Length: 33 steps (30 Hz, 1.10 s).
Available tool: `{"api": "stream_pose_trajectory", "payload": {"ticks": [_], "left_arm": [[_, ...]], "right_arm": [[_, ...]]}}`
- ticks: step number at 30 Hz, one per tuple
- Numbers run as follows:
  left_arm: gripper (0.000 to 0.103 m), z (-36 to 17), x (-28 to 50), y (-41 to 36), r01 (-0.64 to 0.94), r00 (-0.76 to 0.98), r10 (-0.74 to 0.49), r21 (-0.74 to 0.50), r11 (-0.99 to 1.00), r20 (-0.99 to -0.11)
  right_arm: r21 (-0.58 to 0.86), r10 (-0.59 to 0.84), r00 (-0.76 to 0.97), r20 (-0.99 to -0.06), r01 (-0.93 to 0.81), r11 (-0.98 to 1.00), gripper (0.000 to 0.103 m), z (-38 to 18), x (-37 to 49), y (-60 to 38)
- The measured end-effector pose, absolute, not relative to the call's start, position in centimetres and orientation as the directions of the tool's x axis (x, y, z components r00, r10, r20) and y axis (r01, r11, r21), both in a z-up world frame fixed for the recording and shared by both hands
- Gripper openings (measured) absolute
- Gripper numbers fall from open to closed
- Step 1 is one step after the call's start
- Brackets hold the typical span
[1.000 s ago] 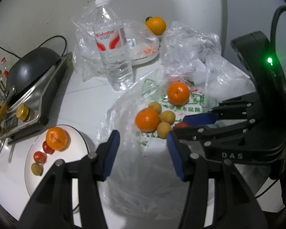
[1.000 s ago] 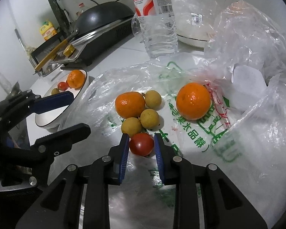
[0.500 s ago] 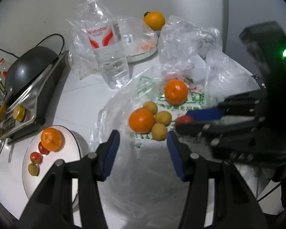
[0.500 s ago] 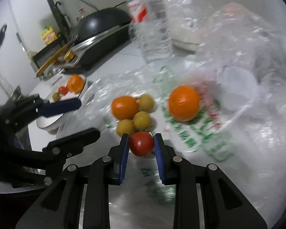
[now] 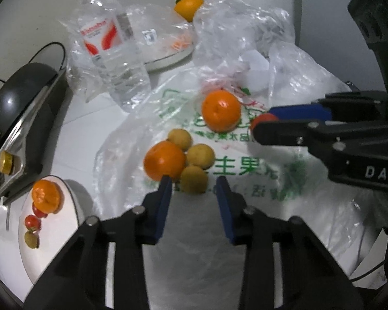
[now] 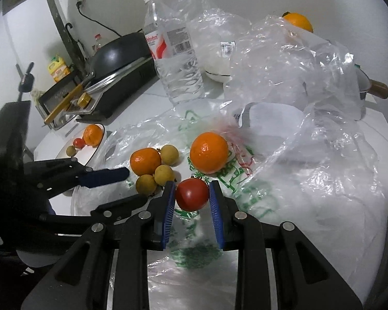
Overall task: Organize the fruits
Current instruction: 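Grasp a small yellow fruit with the left gripper while the right gripper grasps a red tomato, then carry the yellow fruit with the left gripper while the right gripper carries the tomato to the plate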
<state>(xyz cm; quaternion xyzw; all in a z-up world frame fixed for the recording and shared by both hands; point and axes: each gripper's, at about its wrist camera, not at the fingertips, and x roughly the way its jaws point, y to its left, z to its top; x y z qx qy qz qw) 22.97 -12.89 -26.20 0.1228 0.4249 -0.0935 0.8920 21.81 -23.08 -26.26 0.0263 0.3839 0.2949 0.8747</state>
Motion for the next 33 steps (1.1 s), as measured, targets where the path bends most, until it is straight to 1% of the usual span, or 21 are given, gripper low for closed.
{"api": "stream_pose_trajectory", "payload": {"ticks": [1,4,13,24,33], "left_arm": [[0.025,-26.3,23.0,-13.0,0.277,0.619,-0.067,0.138,0.951,-0.783],[0.025,-26.5,23.2,-13.6,0.280,0.632,-0.054,0.163,0.946,-0.773],[0.025,-27.2,23.9,-13.5,0.288,0.612,-0.053,0.159,0.944,-0.789],[0.025,-26.7,23.0,-13.2,0.314,0.620,-0.102,0.128,0.941,-0.778],[0.025,-24.9,21.3,-12.1,0.331,0.650,-0.143,0.108,0.937,-0.746]], "right_arm": [[0.273,0.537,0.533,-0.654,-0.496,0.825,0.028,-26.2,21.8,-23.0],[0.273,0.538,0.545,-0.643,-0.493,0.826,0.028,-25.8,21.6,-23.4],[0.268,0.532,0.567,-0.629,-0.484,0.833,0.028,-25.3,21.2,-23.8],[0.244,0.512,0.574,-0.639,-0.480,0.843,0.028,-25.0,21.0,-23.1],[0.208,0.487,0.591,-0.643,-0.478,0.854,0.028,-23.9,20.0,-21.8]]}}
